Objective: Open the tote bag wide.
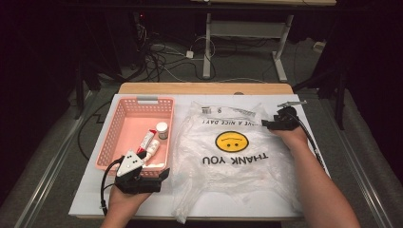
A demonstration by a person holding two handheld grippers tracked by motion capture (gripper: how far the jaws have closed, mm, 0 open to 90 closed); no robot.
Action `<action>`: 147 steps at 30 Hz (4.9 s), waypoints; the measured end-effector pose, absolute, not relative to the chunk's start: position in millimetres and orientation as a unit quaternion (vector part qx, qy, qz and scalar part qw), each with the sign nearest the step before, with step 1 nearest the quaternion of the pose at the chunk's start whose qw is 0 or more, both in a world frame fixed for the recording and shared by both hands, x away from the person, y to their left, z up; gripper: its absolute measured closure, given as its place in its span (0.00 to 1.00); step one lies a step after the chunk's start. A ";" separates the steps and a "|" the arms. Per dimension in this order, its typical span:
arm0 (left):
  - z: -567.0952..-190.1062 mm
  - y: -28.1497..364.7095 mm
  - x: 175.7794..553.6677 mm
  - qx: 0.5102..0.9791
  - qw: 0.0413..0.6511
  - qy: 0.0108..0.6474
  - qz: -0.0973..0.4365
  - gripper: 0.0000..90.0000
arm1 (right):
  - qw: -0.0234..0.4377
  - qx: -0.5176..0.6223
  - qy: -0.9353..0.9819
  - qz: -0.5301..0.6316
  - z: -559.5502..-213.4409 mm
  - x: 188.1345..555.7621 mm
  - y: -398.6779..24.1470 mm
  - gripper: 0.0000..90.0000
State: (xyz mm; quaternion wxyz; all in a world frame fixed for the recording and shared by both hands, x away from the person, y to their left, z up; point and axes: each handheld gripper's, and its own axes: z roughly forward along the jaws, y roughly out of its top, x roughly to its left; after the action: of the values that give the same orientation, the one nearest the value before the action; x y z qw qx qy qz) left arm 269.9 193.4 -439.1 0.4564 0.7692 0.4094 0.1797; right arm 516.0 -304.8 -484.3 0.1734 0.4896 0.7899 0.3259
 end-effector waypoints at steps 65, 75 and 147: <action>-429.8 184.6 269.6 0.765 0.497 0.365 0.185 0.02 | 0.257 0.553 0.712 0.349 -459.3 337.9 -402.3 0.53; -429.4 186.9 278.7 0.755 0.497 0.395 0.168 0.02 | 0.223 0.558 0.734 0.316 -474.3 326.4 -401.6 0.97; -424.5 177.7 293.2 0.758 0.484 0.409 0.156 0.00 | 0.207 0.441 0.799 0.354 -460.9 254.0 -316.3 1.00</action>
State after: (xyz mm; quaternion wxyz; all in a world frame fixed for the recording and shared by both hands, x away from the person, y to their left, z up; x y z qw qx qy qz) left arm 293.2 177.7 -424.5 0.4845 0.7576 0.4085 0.1561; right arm 254.0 -316.3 -460.9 0.2068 0.4409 0.7987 0.3535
